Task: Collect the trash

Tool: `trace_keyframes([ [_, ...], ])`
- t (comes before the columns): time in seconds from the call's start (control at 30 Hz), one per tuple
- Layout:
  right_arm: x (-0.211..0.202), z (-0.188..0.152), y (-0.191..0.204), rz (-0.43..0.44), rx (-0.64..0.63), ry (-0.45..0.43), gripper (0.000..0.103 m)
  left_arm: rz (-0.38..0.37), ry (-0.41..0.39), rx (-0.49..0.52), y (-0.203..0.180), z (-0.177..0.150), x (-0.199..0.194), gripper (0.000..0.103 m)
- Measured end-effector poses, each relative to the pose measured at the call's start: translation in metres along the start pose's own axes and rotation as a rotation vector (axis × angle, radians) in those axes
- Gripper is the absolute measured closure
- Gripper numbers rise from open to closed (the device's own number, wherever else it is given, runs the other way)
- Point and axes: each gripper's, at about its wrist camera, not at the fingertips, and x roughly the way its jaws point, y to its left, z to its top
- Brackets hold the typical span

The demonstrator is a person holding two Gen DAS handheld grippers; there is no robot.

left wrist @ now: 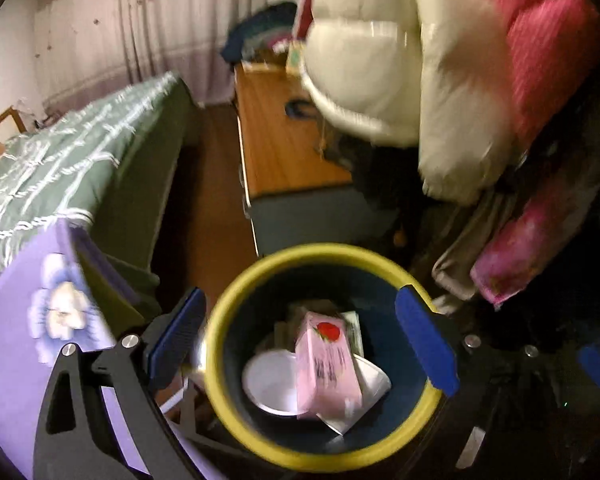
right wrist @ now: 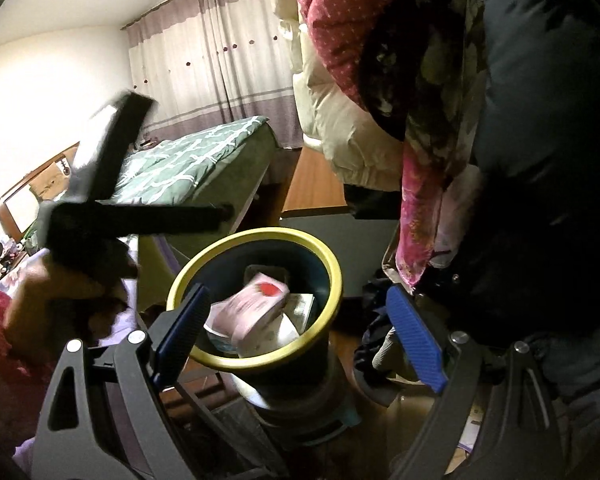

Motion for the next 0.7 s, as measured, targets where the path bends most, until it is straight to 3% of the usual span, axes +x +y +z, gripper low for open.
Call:
trace_keyframes([
  [0.13,-0.004,-0.002,0.014,0.038,-0.012,0.004,0.018,0.067,-0.154,-0.022,0.019,-0.017,-0.085,0.005],
  [0.33,-0.015,-0.006,0.046,0.099,-0.065,0.003,0.018,0.245,-0.334,-0.091,0.054,-0.081,-0.217,0.005],
  [0.4,-0.022,-0.006,0.057,0.119,-0.082,-0.006,0.018,0.348,-0.359,-0.138,0.069,-0.111,-0.256,0.005],
  [0.5,-0.036,-0.007,0.073,0.146,-0.113,-0.017,0.018,0.44,-0.37,-0.233,0.091,-0.152,-0.3,0.005],
  [0.7,-0.071,-0.011,0.099,0.205,-0.164,-0.054,0.018,0.516,-0.354,-0.349,0.111,-0.221,-0.361,0.005],
])
